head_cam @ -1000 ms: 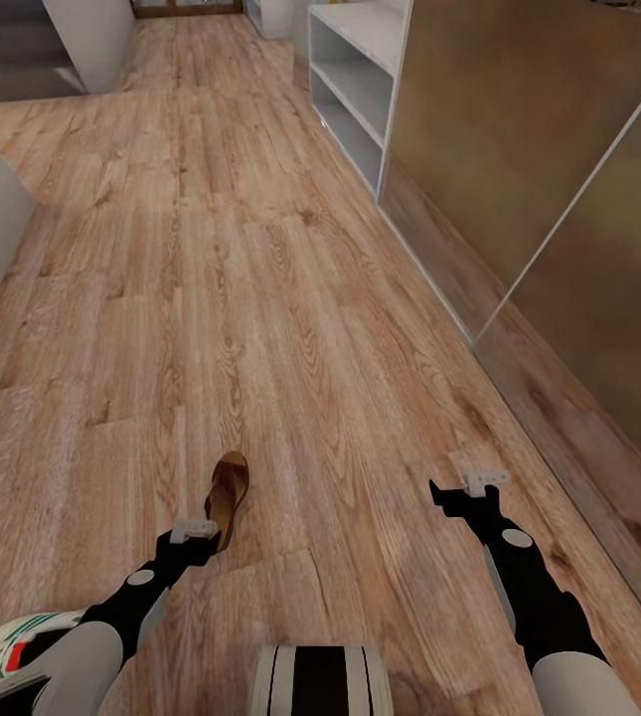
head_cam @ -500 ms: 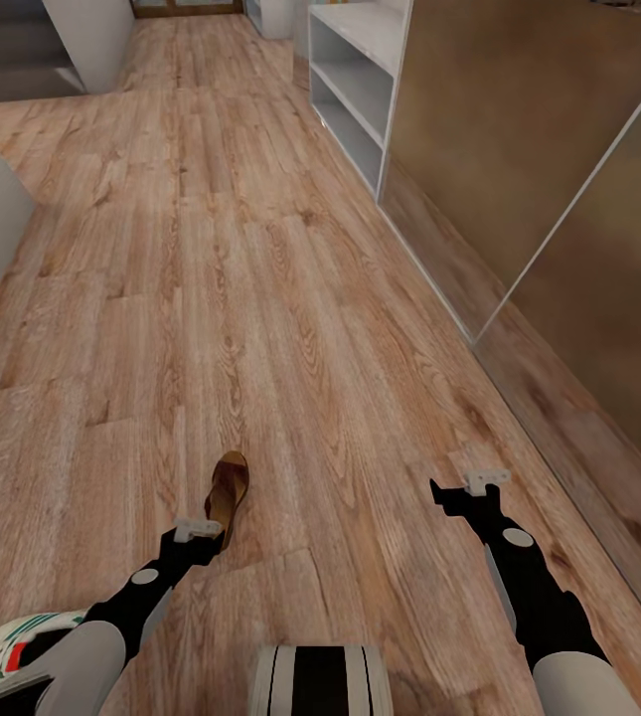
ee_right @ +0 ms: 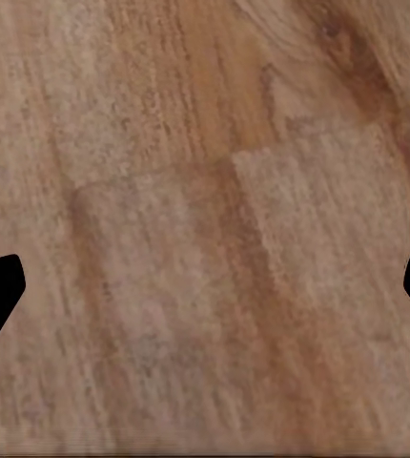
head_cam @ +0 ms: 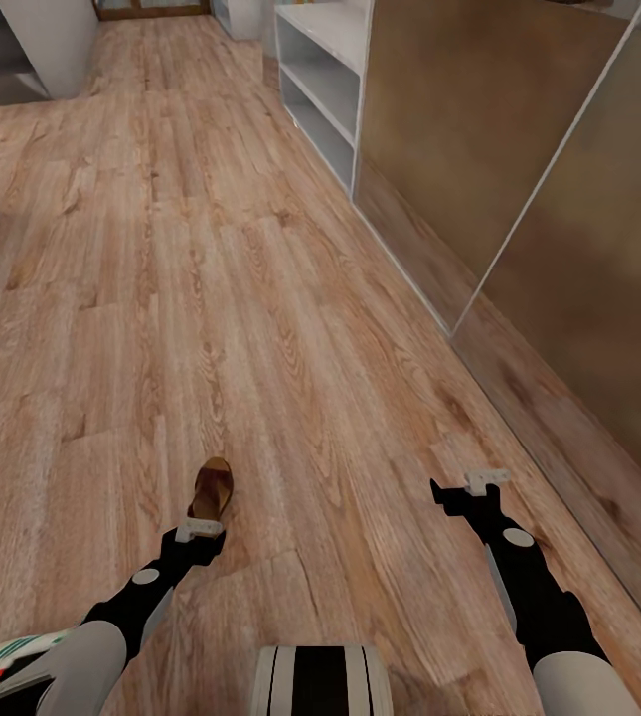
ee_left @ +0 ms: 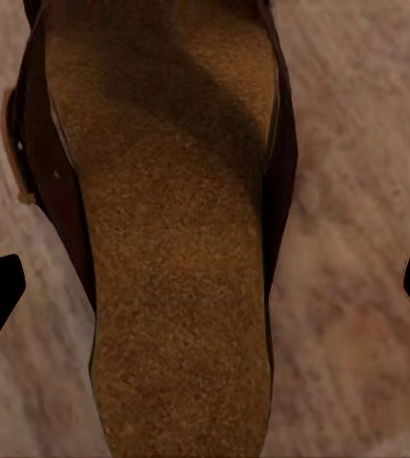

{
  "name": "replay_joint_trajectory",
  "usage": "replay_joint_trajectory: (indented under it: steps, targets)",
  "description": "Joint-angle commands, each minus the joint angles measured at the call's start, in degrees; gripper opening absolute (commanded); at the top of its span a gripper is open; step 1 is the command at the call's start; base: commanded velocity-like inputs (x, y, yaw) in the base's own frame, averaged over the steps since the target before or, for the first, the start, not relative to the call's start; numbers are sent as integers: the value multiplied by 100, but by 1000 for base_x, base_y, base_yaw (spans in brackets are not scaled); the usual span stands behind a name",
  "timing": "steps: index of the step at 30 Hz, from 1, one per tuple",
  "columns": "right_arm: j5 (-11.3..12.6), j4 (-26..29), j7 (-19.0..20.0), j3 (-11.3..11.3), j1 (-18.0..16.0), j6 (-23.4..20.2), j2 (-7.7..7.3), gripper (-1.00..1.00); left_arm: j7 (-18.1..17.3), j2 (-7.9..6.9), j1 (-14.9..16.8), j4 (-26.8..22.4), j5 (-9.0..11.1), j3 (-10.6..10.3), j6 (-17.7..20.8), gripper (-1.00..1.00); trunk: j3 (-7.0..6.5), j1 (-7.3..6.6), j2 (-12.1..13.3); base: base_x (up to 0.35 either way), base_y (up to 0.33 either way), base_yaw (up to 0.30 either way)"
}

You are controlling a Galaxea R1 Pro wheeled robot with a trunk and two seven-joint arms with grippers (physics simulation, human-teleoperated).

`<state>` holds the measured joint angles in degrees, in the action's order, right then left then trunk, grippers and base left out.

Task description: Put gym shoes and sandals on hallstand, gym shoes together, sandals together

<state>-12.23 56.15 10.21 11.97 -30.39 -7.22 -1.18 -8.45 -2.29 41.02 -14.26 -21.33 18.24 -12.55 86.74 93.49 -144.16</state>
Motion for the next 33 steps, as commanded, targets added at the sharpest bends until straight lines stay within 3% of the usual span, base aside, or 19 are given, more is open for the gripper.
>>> replay_joint_trajectory:
  steps: [1, 19, 33]
  targets:
    - [-60, 10, 43, 17, -2, -25, 4, 100, -35, 1, 3, 2, -38, 49, -19, 100, 3, -1, -1, 0, 0, -96]
    - [-52, 51, 44, 30, -2, -25, 4, 100, -34, -5, 3, 2, -38, 41, -25, 100, 395, 43, -24, 0, 0, -22]
    - [-52, 214, 43, 20, -2, -33, 4, 100, -33, -8, -4, 8, -38, 43, -201, 100, 472, 43, -24, 0, 0, 0]
